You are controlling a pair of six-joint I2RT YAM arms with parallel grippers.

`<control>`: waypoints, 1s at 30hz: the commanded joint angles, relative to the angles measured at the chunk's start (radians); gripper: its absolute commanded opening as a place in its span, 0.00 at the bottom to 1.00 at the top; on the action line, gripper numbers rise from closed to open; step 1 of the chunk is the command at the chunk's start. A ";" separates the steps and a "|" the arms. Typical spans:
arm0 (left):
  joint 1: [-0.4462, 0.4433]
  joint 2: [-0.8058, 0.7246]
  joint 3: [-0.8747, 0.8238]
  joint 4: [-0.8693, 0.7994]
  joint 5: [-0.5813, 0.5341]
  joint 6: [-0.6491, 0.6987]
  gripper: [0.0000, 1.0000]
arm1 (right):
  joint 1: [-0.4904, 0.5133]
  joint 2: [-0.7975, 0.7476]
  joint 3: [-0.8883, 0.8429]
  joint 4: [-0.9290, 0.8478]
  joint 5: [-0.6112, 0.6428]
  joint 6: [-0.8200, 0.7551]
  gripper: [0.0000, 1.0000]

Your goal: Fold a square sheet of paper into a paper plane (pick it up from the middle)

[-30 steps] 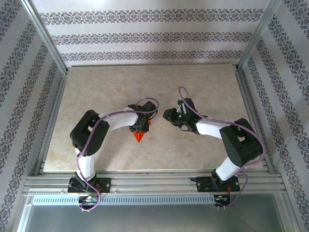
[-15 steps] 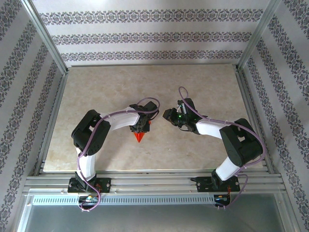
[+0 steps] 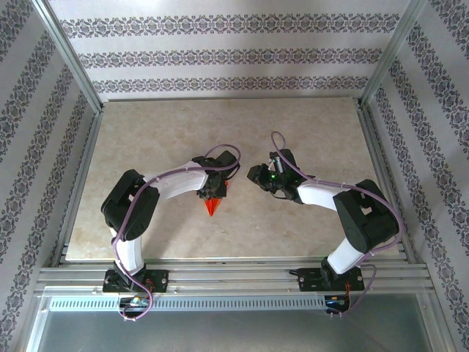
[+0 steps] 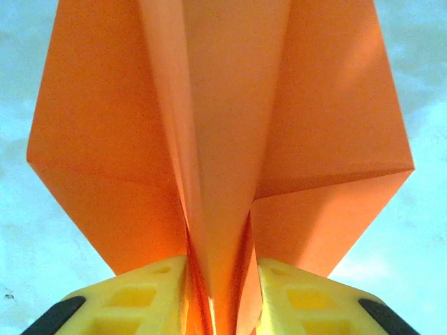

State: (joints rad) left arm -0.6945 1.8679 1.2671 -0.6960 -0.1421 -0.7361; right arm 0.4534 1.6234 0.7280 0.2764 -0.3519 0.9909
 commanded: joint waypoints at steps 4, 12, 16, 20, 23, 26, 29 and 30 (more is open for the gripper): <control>-0.004 0.029 -0.010 -0.024 -0.004 -0.007 0.30 | -0.009 0.002 -0.009 0.004 0.010 -0.010 0.28; -0.003 0.041 -0.008 -0.020 -0.013 -0.006 0.23 | -0.009 0.003 -0.006 0.005 0.008 -0.009 0.28; -0.003 0.015 -0.003 -0.023 -0.032 -0.005 0.17 | -0.012 -0.006 -0.007 0.003 0.011 -0.011 0.28; 0.000 -0.028 0.002 -0.020 -0.040 -0.001 0.13 | -0.020 -0.035 -0.013 -0.013 0.026 -0.028 0.32; 0.008 -0.060 0.005 -0.006 -0.040 0.009 0.09 | -0.033 -0.073 -0.017 -0.047 0.049 -0.054 0.35; 0.023 -0.079 0.017 0.014 -0.041 0.024 0.07 | -0.053 -0.114 -0.022 -0.083 0.065 -0.077 0.35; 0.046 -0.061 0.045 0.044 -0.020 0.049 0.05 | -0.072 -0.157 -0.025 -0.124 0.088 -0.104 0.37; 0.053 -0.047 0.062 0.053 -0.019 0.058 0.05 | -0.077 -0.169 -0.027 -0.138 0.098 -0.114 0.38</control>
State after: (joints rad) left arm -0.6704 1.8130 1.2869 -0.6834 -0.1581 -0.7177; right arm 0.3889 1.4929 0.7120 0.1925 -0.3019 0.9298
